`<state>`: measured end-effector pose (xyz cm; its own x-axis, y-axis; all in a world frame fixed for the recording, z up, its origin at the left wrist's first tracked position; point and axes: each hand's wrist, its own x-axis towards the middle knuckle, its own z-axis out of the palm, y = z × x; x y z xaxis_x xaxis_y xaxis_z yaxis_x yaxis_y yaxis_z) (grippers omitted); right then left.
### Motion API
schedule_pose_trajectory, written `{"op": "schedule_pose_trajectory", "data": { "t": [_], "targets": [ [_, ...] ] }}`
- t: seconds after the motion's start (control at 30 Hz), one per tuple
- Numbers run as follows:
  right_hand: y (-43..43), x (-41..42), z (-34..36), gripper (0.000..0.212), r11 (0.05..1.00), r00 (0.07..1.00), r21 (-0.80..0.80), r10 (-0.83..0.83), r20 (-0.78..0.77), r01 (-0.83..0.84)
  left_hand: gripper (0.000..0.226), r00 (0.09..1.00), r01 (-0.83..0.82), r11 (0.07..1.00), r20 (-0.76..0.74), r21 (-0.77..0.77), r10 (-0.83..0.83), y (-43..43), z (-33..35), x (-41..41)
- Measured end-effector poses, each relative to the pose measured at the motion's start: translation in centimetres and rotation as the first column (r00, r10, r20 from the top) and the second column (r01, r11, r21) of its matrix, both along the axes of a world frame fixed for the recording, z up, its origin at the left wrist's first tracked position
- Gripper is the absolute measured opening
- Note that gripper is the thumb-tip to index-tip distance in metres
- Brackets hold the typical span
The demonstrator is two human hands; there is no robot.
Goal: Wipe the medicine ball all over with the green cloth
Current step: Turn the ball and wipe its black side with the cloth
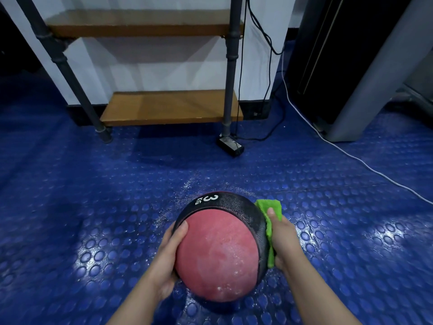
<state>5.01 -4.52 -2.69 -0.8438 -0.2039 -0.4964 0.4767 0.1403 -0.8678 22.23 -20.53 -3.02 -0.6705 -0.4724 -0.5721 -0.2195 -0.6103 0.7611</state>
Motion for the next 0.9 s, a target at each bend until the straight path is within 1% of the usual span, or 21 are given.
{"op": "schedule_pose_trajectory", "data": {
  "t": [0.1,0.13,0.2,0.23,0.27,0.33,0.37,0.4,0.43,0.5,0.57,0.6,0.63,0.67,0.7,0.73,0.77,0.8,0.87,0.9],
  "targets": [
    [0.4,-0.3,0.2,0.030,0.999,0.998,0.044,0.008,-0.061,-0.005,0.096,0.998,0.067,0.997,0.009,-0.028,-0.067,0.3,-0.2,-0.4],
    [0.4,-0.3,0.2,0.031,0.998,0.997,0.059,0.020,-0.080,-0.015,0.096,0.997,0.080,0.994,0.011,-0.072,-0.080,0.1,0.1,-0.5],
    [0.4,-0.2,0.4,0.033,0.994,0.989,0.092,0.068,-0.130,-0.056,0.096,0.996,0.085,0.963,0.002,-0.255,-0.088,-0.6,0.8,-0.6],
    [0.3,-0.2,0.5,0.035,0.990,0.980,0.120,0.099,-0.170,-0.079,0.089,0.996,0.090,0.920,0.010,-0.382,-0.094,-1.0,1.4,-1.0],
    [0.2,-0.2,0.6,0.036,0.983,0.968,0.156,0.133,-0.212,-0.101,0.077,0.994,0.105,0.853,0.023,-0.511,-0.108,-1.3,2.2,-1.5],
    [-0.4,-0.1,1.4,0.037,0.967,0.939,0.219,0.193,-0.283,-0.133,0.052,0.983,0.167,0.663,0.070,-0.729,-0.170,-1.5,3.6,-3.0],
    [-0.6,0.0,2.0,0.035,0.959,0.920,0.242,0.225,-0.320,-0.150,0.043,0.974,0.204,0.562,0.110,-0.802,-0.198,-1.5,4.4,-3.8],
    [-0.9,0.2,2.7,0.033,0.950,0.897,0.265,0.254,-0.362,-0.162,0.037,0.965,0.240,0.480,0.156,-0.844,-0.209,-1.6,4.6,-4.6],
    [-1.1,0.5,3.5,0.031,0.943,0.871,0.289,0.279,-0.405,-0.167,0.034,0.957,0.277,0.425,0.205,-0.862,-0.206,-1.5,4.8,-5.2],
    [-1.5,1.0,5.2,0.029,0.940,0.817,0.297,0.302,-0.491,-0.169,0.038,0.950,0.309,0.401,0.265,-0.862,-0.163,-1.7,4.2,-5.6],
    [-2.3,1.8,6.5,0.023,0.941,0.750,0.256,0.332,-0.572,-0.221,0.039,0.952,0.305,0.444,0.276,-0.842,-0.132,-1.7,3.8,-5.5],
    [-2.8,2.3,6.8,0.022,0.920,0.690,0.286,0.392,-0.609,-0.269,0.039,0.950,0.313,0.458,0.287,-0.832,-0.126,-1.8,3.8,-5.5],
    [-3.3,2.7,7.0,0.032,0.871,0.596,0.367,0.492,-0.634,-0.327,0.040,0.940,0.339,0.454,0.314,-0.824,-0.132,-1.9,3.9,-5.5],
    [-3.9,3.0,6.8,0.048,0.778,0.475,0.507,0.628,-0.616,-0.372,0.043,0.927,0.374,0.437,0.343,-0.818,-0.151,-2.0,4.1,-5.4],
    [-4.4,3.3,6.5,0.061,0.660,0.369,0.657,0.750,-0.549,-0.365,0.050,0.915,0.404,0.415,0.361,-0.815,-0.183,-2.1,4.2,-5.3],
    [-4.8,3.3,6.1,0.064,0.559,0.345,0.761,0.821,-0.455,-0.329,0.056,0.908,0.419,0.398,0.362,-0.816,-0.213,-2.2,4.2,-5.2],
    [-5.1,3.0,6.0,0.060,0.504,0.386,0.805,0.842,-0.377,-0.314,0.056,0.908,0.413,0.389,0.342,-0.823,-0.241,-2.1,4.2,-5.1],
    [-5.3,2.6,6.1,0.051,0.504,0.450,0.803,0.826,-0.340,-0.318,0.053,0.918,0.384,0.381,0.302,-0.841,-0.258,-1.9,4.0,-5.0],
    [-5.8,1.5,5.9,0.038,0.568,0.562,0.754,0.760,-0.325,-0.331,0.048,0.940,0.304,0.339,0.221,-0.890,-0.261,-1.2,3.6,-4.8],
    [-6.2,0.7,6.0,0.034,0.576,0.606,0.742,0.739,-0.293,-0.344,0.050,0.942,0.293,0.311,0.217,-0.904,-0.256,-0.8,3.6,-4.9]
  ]
}}
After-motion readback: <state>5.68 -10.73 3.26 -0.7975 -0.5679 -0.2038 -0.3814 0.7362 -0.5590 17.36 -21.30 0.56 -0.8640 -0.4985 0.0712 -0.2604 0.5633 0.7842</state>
